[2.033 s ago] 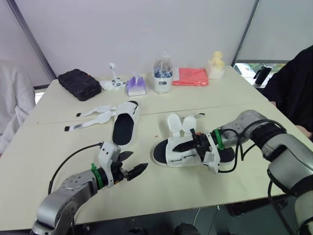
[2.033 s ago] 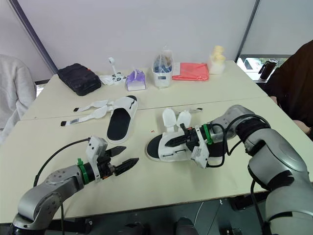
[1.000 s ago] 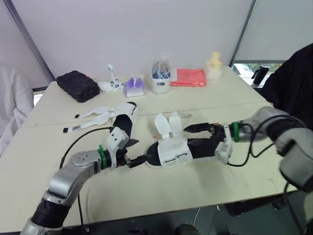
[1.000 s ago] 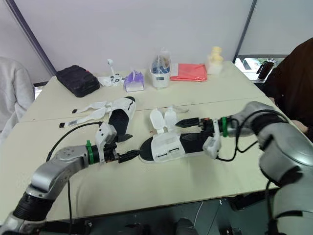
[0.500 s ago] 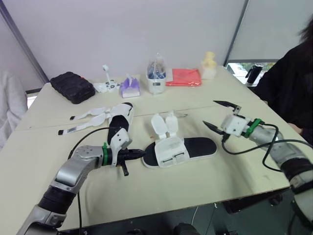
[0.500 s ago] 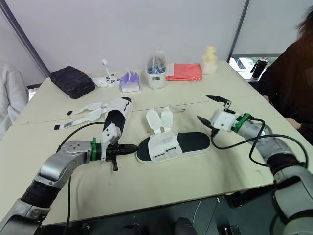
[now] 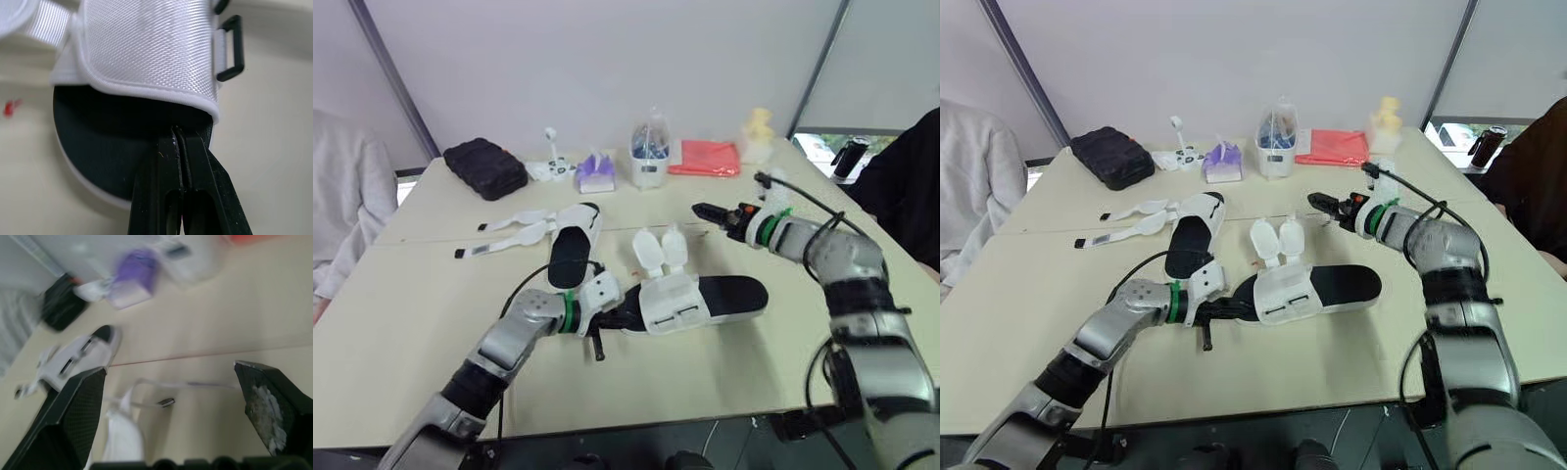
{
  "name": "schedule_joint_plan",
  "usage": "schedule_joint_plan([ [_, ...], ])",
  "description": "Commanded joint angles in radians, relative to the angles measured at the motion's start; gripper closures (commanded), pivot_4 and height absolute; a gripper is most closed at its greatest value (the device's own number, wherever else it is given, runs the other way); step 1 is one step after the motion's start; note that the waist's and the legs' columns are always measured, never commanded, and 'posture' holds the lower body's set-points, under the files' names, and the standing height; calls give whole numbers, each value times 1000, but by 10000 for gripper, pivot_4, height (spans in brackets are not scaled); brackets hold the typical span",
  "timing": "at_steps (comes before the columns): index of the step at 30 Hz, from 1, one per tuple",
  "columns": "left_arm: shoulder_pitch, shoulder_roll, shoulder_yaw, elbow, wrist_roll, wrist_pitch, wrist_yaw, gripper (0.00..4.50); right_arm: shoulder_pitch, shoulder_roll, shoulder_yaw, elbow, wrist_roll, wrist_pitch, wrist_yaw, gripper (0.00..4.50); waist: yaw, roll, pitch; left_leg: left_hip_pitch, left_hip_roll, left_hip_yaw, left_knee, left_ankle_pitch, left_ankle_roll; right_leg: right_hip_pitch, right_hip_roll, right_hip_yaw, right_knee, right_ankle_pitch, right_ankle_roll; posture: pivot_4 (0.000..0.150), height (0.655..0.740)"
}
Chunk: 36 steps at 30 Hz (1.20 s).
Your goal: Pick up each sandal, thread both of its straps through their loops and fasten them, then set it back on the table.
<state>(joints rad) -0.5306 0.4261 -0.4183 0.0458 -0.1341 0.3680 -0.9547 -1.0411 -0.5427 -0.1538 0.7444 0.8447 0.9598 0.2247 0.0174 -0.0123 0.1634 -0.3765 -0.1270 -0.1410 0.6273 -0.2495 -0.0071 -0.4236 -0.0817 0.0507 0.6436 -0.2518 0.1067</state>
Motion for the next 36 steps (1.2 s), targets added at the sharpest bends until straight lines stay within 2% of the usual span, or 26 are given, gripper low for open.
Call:
schedule_joint_plan([
  [1, 13, -49, -83, 71, 76, -40, 13, 44602, -105, -8, -162, 173, 45, 153, -88, 0, 7, 0, 0, 0, 0, 0, 1, 0, 1, 1, 0, 0, 0, 0, 0, 1500, 7400],
  [5, 21, -96, -70, 93, 91, -67, 28, 44602, -164, 2, -261, 258, 38, 240, -125, 0, 22, 2, -1, -1, -1, 0, 1, -2, 3, 1, -1, 0, -5, 2, 3, 1500, 7400],
  [9, 9, -128, -56, 103, 99, -82, 44, 44602, -181, 40, -303, 318, -9, 184, -155, 0, 22, 3, -2, -3, -1, 1, 3, -2, 4, 3, 0, 0, -10, 6, 7, 1500, 7400],
  [14, 1, -146, -41, 112, 109, -100, 46, 44602, -215, 104, -361, 421, -64, -33, -195, 0, 21, 3, -2, -3, -3, 1, 5, -3, 6, 5, 0, -1, -13, 9, 10, 1500, 7400],
  [19, 18, -164, -30, 101, 104, -103, 64, 44602, -241, 177, -355, 486, -161, -256, -256, 0, 19, 3, -2, -4, -3, 1, 5, -3, 6, 5, 0, -1, -13, 9, 11, 1500, 7400],
  [28, 55, -176, -25, 64, 105, -84, 93, 44602, -293, 224, -364, 529, -247, -411, -232, 0, 13, 3, -2, -5, -3, 1, 4, -3, 6, 3, 1, -1, -12, 9, 11, 1500, 7400],
  [31, 61, -177, -25, 56, 105, -80, 98, 45000, -292, 229, -388, 547, -250, -435, -257, 9254, 10, 3, -2, -5, -3, 1, 4, -3, 6, 3, 0, -1, -13, 9, 11, 1500, 7400],
  [36, 64, -176, -23, 51, 104, -79, 104, 45000, -288, 232, -437, 572, -239, -404, -299, 34916, 2, 3, -2, -5, -3, 0, 4, -3, 6, 3, 0, -1, -13, 9, 11, 1500, 7400],
])
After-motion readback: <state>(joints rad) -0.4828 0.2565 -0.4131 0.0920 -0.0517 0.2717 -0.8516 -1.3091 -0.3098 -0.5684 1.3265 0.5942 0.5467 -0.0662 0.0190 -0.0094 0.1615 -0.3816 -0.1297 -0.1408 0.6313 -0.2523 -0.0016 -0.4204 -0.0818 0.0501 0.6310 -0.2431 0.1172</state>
